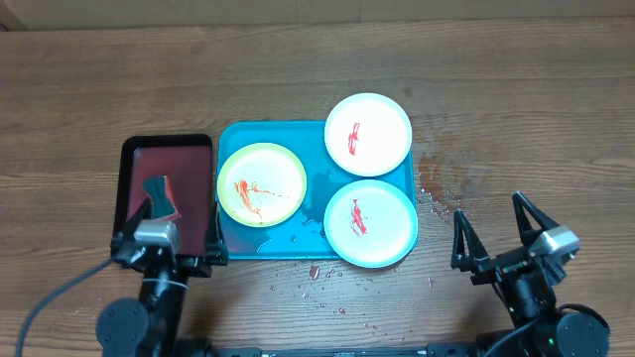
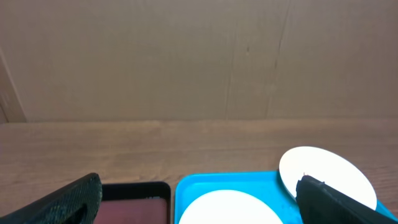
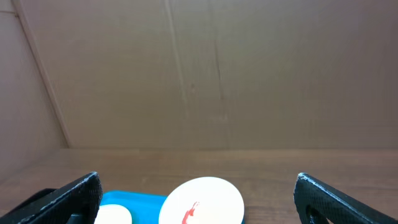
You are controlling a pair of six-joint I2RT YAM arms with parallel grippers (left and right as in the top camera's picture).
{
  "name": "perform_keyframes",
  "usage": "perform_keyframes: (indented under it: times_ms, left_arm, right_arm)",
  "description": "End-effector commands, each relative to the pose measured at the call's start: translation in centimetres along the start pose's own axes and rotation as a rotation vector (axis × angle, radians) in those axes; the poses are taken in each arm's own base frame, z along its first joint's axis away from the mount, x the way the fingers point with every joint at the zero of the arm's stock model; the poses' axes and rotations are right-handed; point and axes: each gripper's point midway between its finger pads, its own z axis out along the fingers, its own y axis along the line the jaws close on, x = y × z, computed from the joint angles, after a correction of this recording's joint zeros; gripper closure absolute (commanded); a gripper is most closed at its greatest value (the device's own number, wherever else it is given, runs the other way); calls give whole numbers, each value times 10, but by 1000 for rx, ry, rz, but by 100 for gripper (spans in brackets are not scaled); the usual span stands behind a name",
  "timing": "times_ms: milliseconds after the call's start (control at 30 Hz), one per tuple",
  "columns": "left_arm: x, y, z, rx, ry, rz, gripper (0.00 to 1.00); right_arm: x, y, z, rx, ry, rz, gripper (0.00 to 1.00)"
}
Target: Clean dirty plates on tray and stack at the side
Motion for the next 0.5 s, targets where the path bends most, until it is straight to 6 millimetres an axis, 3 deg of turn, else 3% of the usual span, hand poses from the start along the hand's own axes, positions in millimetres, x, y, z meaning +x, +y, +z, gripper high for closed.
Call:
perform_keyframes:
  times_ms: [0,233,467]
  left_arm:
    - [-30,-3,5,9,32,-11,0]
    - [-59,-2,23,4,218,-4,0]
    - [-66,-6,35,30,483,-16,0]
  right_arm:
    - [-26,9,-6,-21,-33,-10,0]
    - [-54,26,3,-88,-1,-8,0]
    - [-63,38,27,-141,160,29,0]
